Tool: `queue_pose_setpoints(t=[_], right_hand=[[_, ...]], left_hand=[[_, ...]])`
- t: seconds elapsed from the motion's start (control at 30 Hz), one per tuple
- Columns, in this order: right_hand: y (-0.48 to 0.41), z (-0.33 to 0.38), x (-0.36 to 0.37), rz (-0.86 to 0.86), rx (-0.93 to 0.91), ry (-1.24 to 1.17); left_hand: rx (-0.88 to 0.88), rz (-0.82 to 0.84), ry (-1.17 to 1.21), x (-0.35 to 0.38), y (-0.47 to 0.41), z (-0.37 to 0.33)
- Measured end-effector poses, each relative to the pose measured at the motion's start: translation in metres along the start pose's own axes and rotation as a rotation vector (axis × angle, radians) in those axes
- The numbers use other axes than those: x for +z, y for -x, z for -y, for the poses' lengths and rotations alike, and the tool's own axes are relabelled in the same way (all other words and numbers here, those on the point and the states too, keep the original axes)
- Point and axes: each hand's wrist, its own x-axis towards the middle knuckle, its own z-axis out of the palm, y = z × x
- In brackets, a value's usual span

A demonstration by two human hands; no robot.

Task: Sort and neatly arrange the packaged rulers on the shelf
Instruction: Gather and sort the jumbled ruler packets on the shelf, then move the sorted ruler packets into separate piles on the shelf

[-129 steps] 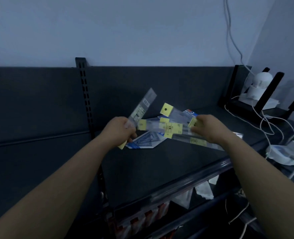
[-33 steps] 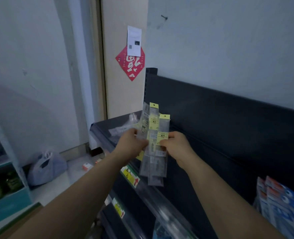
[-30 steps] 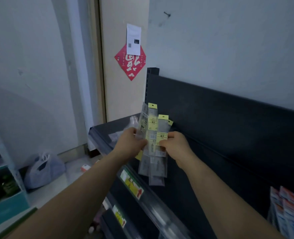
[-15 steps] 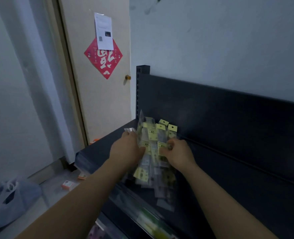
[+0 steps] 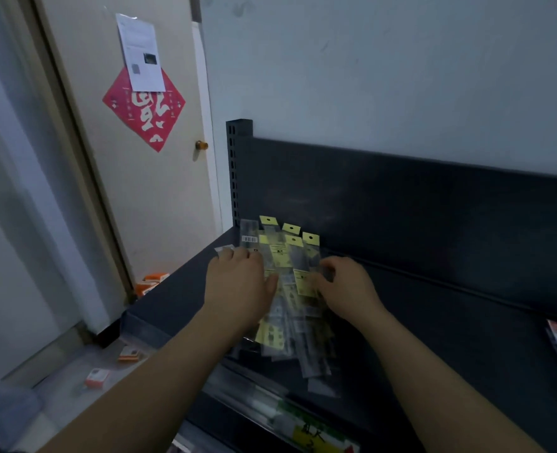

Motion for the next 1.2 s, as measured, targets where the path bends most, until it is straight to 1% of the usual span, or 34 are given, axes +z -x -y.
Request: queue_pose_setpoints(t=[0.13,0.33,0.53,0.67,0.87,1.03,1.2], right_hand=[[0.015,-0.008,-0.023,-0.084,-0.034,0.112],[0.067,-0.048,-0.069,-0.224,-0.020,0.243],[0.129,-0.103,-0.126,-0.314,0.101,0.375],[0.178,-0.140,-0.169,-0.390,0.192,0.372],[0.265,-0.201,-0.243,-0.396,0.321,0.351],[0.333,-0.261,-0.299,-0.432,0.390,0.418],[0.389,-0.310,-0.341,-0.461,0.489,0.436]], left_hand=[[0.155,-0.120,0.101,-0.009,-0.003,-0.029],[0.359,-0.124,0.313,-0.007,0.006,-0.098],[0.522,-0.128,0.410,-0.013,0.037,-0.184],[0.613,-0.114,0.476,-0.026,0.066,-0.249],[0.705,-0.080,0.537,-0.048,0.122,-0.360],[0.787,-0.047,0.600,-0.064,0.171,-0.453],[0.891,0.009,0.566,-0.076,0.209,-0.530]])
